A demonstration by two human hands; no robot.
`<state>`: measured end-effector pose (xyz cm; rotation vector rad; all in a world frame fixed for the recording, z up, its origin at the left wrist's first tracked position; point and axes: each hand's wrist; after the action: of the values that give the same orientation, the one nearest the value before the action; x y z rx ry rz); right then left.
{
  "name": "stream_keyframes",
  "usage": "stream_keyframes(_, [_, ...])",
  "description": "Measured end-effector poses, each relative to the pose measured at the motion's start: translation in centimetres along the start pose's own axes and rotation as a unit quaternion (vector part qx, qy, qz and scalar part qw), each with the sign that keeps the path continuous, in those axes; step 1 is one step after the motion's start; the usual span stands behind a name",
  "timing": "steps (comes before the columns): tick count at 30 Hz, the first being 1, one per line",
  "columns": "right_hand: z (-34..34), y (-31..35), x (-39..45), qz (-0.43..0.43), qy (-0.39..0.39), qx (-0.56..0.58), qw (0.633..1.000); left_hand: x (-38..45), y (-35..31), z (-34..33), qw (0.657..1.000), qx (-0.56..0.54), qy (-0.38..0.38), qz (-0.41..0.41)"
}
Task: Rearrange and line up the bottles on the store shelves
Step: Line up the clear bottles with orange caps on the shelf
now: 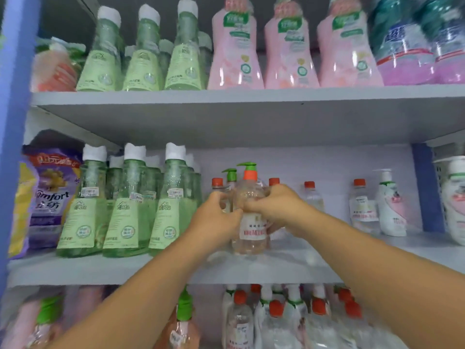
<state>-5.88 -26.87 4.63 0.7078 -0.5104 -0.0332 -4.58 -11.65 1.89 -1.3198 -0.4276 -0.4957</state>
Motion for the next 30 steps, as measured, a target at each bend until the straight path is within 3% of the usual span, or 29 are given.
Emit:
stream_keyframes(9, [8.7,-8.5,1.5,-0.004,-0.001,-0.035,0.999,7.3,-0.8,-3.1,0.983,0.122,-0.120,0.062])
stream_keyframes(14, [11.4,-12.0,3.6,-0.039,0.053,-0.099,0.993,10.2,0.8,-4.0,0.979,0.163,-0.089,0.086])
stream_keyframes(19, [12.8,-13.5,6.4,-0.067,0.096,-0.208,0.971,11.6,2.8,-3.4,0.970,0.204,-0.110,0.068])
stream_keyframes(24, [13.1,-15.3,7.9,-0.068,0.094,-0.211,0.971,7.5,-0.3,-3.0,0.970,0.211,-0.105,0.065])
stream_keyframes(26, [13.0,-16.0,8.4,-0.058,0.084,-0.202,0.974,4.7,-1.8,-2.7,0.977,0.186,-0.097,0.021])
stream_keyframes(30, [13.1,-17.6,8.9,-0.027,0.065,-0.144,0.987,1.2,-5.1,-4.2,0.996,0.080,-0.003,-0.029])
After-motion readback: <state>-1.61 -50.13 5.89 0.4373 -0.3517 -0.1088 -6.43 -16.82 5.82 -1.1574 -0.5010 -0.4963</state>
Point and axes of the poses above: each hand's wrist, its own x-axis towards the middle knuckle, its own z-axis out of the back of the hand, y = z × x, and after that the axes turned 15 degrees about -x, right-handed
